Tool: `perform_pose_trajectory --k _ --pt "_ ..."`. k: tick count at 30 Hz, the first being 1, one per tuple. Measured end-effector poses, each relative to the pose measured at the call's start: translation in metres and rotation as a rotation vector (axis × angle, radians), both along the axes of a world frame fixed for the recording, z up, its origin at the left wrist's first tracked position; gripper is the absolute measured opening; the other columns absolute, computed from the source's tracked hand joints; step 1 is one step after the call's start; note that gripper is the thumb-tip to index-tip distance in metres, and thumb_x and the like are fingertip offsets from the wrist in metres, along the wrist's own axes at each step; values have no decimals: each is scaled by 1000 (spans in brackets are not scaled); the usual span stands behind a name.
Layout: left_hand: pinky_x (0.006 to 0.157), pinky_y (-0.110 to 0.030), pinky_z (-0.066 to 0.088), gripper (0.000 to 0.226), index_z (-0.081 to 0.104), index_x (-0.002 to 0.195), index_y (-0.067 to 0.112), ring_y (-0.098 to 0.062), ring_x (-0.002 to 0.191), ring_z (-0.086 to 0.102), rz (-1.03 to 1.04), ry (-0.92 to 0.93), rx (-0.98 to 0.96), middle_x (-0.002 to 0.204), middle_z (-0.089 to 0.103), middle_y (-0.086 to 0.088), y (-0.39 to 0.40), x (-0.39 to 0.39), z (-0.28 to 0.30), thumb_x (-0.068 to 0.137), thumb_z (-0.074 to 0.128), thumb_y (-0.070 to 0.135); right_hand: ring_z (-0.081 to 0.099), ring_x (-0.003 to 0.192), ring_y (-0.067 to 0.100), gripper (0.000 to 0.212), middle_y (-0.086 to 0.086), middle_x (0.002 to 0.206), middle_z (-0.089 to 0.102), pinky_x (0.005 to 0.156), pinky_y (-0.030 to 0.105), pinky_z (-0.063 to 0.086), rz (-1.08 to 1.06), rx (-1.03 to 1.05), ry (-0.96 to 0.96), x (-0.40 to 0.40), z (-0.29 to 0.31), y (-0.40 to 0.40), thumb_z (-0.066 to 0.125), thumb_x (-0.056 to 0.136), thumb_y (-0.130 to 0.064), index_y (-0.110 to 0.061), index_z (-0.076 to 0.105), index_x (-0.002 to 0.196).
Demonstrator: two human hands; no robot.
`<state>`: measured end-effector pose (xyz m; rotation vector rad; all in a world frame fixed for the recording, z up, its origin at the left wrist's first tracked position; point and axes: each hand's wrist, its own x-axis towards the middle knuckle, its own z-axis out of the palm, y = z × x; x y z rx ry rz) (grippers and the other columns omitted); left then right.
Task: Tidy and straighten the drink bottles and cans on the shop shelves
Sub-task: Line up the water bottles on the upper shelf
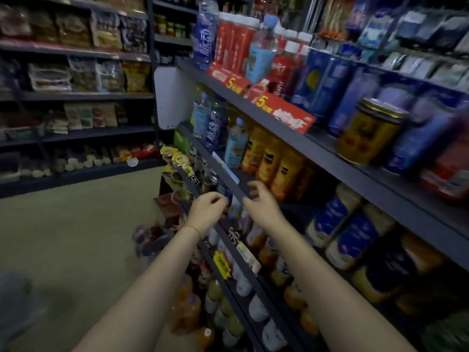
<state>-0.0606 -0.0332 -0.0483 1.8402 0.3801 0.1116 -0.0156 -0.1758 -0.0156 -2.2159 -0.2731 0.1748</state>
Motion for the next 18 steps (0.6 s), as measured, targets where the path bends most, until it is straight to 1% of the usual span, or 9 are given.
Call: perform_pose_trajectory --k 2,4,5,7,9,10,13,15,18 --pt "83 -42 55 18 70 93 24 -22 88 67 13 -14 -20 94 71 -3 22 37 1 99 53 27 55 91 14 60 -6 122 49 75 31 50 -9 0 -33 37 6 28 55 97 -17 -27 30 151" --pt "76 -39 53 18 69 94 22 -25 87 66 -12 -17 -21 94 70 -5 36 67 2 99 53 25 54 115 24 72 -1 144 39 93 42 51 -43 -82 -149 74 14 50 57 96 -17 -31 19 155" --pt "74 -39 52 19 70 94 18 -26 87 65 -30 -15 -11 93 70 -6 41 80 0 98 53 25 48 127 28 74 1 154 30 98 44 49 -62 -152 -242 92 19 59 57 95 -15 -30 18 156" --pt "72 -38 49 20 68 91 13 -28 86 63 -49 -16 19 89 68 -7 49 98 0 96 52 25 37 139 30 75 0 164 12 96 46 50 -50 -331 -429 123 29 76 54 96 -9 -27 15 158" --pt "69 -36 46 19 67 89 18 -24 80 62 -49 -22 25 86 66 -4 54 110 3 97 51 24 38 138 34 76 2 166 5 88 45 53 -11 -461 -525 146 36 89 51 98 -9 -28 10 159" --pt "68 -35 47 18 67 91 21 -21 78 62 -45 -29 25 86 66 -2 56 115 5 98 50 24 42 135 35 76 6 166 6 87 43 53 -1 -484 -510 156 38 94 52 99 -11 -29 9 159" --pt "68 -32 47 16 65 101 25 -20 82 63 -56 -43 51 92 67 -1 60 121 10 98 50 22 48 131 34 73 15 163 14 94 42 49 33 -470 -392 172 43 102 54 100 -17 -23 12 159" --pt "73 -32 48 19 65 109 24 -18 89 62 -64 -49 60 101 66 0 62 121 8 96 51 21 49 127 37 59 20 155 31 95 44 48 15 -457 -426 171 48 104 51 102 -16 -17 26 155" --pt "78 -33 49 28 62 121 21 -17 95 60 -57 -66 72 111 62 0 62 116 2 95 53 20 55 113 37 34 18 140 44 83 39 47 -7 -431 -538 156 50 101 52 101 -18 -9 49 133"
